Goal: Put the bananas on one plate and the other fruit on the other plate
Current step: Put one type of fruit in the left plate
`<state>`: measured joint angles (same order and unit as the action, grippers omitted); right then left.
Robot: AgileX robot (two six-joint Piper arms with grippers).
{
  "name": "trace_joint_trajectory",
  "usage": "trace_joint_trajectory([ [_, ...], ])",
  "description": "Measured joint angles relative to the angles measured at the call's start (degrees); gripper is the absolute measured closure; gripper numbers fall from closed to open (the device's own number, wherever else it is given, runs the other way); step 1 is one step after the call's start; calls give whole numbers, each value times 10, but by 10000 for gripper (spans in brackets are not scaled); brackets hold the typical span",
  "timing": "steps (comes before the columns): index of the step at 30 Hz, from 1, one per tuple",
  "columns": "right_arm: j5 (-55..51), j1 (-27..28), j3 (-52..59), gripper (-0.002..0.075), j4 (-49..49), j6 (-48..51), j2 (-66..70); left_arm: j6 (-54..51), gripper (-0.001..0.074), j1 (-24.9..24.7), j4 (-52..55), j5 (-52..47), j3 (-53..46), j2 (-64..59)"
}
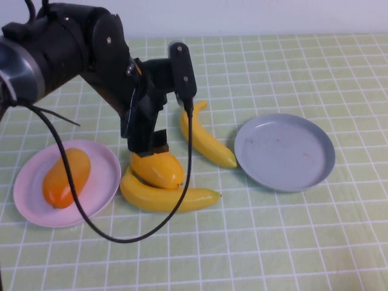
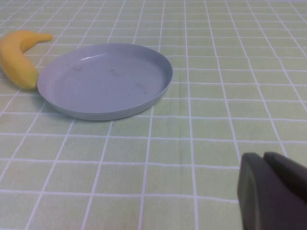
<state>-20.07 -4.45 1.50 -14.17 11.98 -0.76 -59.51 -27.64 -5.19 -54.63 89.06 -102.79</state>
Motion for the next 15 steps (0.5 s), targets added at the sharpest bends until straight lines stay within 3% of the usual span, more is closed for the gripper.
trace_joint_trajectory([
  [4, 0, 0, 0, 743, 0, 0, 0, -102, 140, 0, 10, -18, 0, -17],
  [15, 0, 0, 0, 743, 0, 0, 0, -193, 143, 0, 35, -29, 0, -86],
])
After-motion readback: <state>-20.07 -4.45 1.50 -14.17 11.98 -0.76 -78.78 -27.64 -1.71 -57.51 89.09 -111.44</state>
